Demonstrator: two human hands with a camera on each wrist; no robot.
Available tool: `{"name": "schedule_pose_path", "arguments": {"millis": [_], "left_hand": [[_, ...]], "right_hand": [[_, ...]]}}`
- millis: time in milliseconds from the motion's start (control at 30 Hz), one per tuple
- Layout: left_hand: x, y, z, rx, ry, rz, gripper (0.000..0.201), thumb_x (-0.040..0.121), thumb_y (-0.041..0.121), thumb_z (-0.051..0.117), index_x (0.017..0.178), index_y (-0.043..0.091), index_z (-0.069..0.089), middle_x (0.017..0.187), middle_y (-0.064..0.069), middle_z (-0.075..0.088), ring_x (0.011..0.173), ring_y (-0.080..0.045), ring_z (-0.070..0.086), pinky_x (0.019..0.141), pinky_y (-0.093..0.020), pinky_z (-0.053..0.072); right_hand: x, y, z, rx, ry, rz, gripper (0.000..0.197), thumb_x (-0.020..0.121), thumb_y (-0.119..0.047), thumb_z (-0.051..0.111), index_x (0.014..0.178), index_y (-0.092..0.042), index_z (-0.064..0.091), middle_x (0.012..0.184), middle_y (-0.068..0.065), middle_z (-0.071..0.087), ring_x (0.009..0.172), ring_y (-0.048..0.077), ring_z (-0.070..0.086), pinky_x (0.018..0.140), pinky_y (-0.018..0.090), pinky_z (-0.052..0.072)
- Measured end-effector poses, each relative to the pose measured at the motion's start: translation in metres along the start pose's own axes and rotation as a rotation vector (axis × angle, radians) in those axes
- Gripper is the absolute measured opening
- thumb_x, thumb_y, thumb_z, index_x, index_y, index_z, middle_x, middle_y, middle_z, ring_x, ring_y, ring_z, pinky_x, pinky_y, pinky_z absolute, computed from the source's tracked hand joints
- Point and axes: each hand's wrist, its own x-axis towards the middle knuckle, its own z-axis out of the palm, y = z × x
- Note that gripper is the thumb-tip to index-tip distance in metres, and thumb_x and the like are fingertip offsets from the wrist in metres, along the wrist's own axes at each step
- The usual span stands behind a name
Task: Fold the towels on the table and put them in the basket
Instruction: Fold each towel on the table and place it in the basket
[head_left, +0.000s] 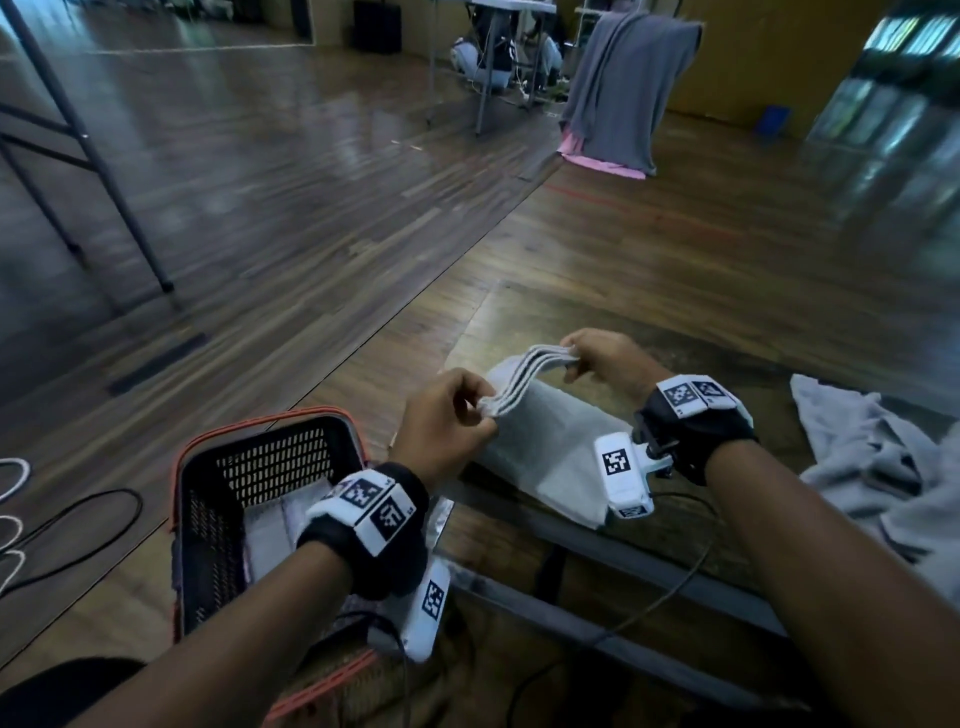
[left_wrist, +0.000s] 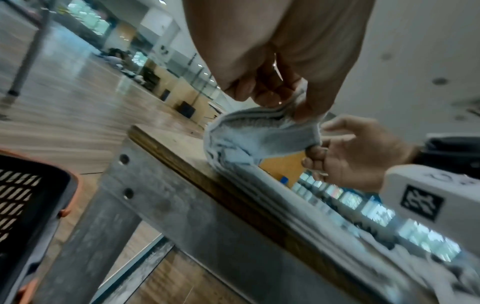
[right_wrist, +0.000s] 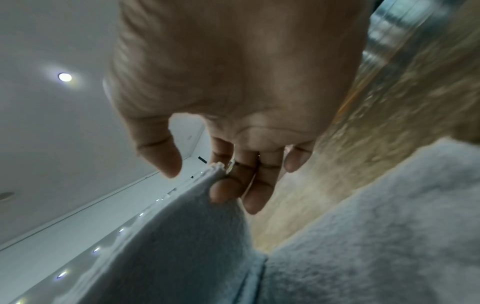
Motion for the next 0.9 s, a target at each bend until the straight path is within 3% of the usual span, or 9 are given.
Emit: {"name": "schedule_pose_path", "arguments": {"millis": [67,167,300,367,467,567,733,800,900], "left_hand": [[-0.006,0.002,0.017,0.119,-0.087,0.092,0.018,0.068,0.001,0.067,0.082,0.012,0.064,0.080,0.000,0.059,0.069,-0.013,0.050,0.065,-0.022,0.041],[-0.015,0.005,0.039,0.376,-0.206,0.224,0.022,0.068,0.013,0.069,0.088,0.019,0.065,0.088,-0.001,0.059,0.087,-0.023,0.051,0.075,-0.038,0.041],[-0.023,0.009,0.063,0.561,-0.280,0.369,0.021,0.070,0.019,0.064,0.088,0.030,0.061,0.091,0.009,0.060,0.090,-0.020,0.051,0.072,-0.032,0.023],[-0.025,0.012,0.072,0.617,-0.326,0.419,0.022,0.071,0.018,0.062,0.089,0.031,0.059,0.091,0.011,0.060,0.090,-0.018,0.050,0.069,-0.030,0.015],[-0.024,0.014,0.081,0.699,-0.393,0.484,0.022,0.073,0.019,0.064,0.092,0.029,0.059,0.096,0.010,0.061,0.092,-0.018,0.051,0.070,-0.029,0.014],[-0.022,0.013,0.086,0.728,-0.443,0.477,0.022,0.074,0.020,0.063,0.093,0.029,0.059,0.099,0.010,0.061,0.095,-0.017,0.051,0.075,-0.031,0.019],[-0.022,0.010,0.085,0.734,-0.554,0.427,0.023,0.075,0.026,0.061,0.097,0.032,0.057,0.098,0.013,0.055,0.095,-0.013,0.045,0.078,-0.032,0.022],[-0.020,0.010,0.081,0.638,-0.585,0.380,0.016,0.072,0.030,0.060,0.088,0.032,0.057,0.086,0.015,0.050,0.089,-0.011,0.044,0.076,-0.031,0.021],[-0.006,0.014,0.076,0.519,-0.545,0.245,0.014,0.070,0.018,0.057,0.075,0.032,0.057,0.078,0.014,0.045,0.091,-0.013,0.049,0.072,-0.029,0.015]], "right_hand": [[-0.005,0.013,-0.010,-0.007,-0.010,0.038,0.021,0.090,-0.011,0.044,0.078,-0.010,0.061,0.066,0.008,0.058,0.056,0.014,0.057,0.056,0.027,0.036],[-0.010,0.033,-0.023,0.030,0.014,0.080,0.017,0.091,0.001,0.045,0.081,-0.006,0.057,0.070,0.010,0.054,0.054,0.016,0.055,0.048,0.015,0.046],[-0.014,0.057,-0.033,-0.051,0.058,0.156,0.017,0.088,0.006,0.044,0.095,-0.004,0.056,0.068,0.006,0.053,0.048,0.009,0.054,0.044,0.011,0.044],[-0.018,0.067,-0.037,-0.082,0.081,0.186,0.016,0.087,0.004,0.046,0.092,-0.006,0.057,0.069,0.005,0.054,0.055,0.010,0.052,0.046,0.013,0.044],[-0.025,0.079,-0.041,-0.128,0.111,0.205,0.013,0.087,0.000,0.050,0.090,-0.010,0.058,0.077,0.004,0.058,0.062,0.010,0.053,0.050,0.014,0.045],[-0.030,0.085,-0.040,-0.208,0.094,0.213,0.014,0.089,-0.004,0.052,0.101,-0.007,0.059,0.087,0.007,0.060,0.067,0.014,0.054,0.061,0.020,0.044],[-0.042,0.087,-0.040,-0.348,0.113,0.215,0.012,0.085,-0.019,0.064,0.096,-0.014,0.060,0.097,0.004,0.061,0.093,0.020,0.057,0.092,0.036,0.042],[-0.049,0.080,-0.041,-0.455,0.182,0.240,0.012,0.084,-0.027,0.064,0.091,-0.022,0.057,0.092,-0.004,0.059,0.099,0.020,0.056,0.103,0.041,0.035],[-0.066,0.067,-0.040,-0.533,0.275,0.203,0.006,0.087,-0.030,0.057,0.091,-0.025,0.055,0.091,-0.006,0.059,0.102,0.021,0.057,0.104,0.043,0.030]]}}
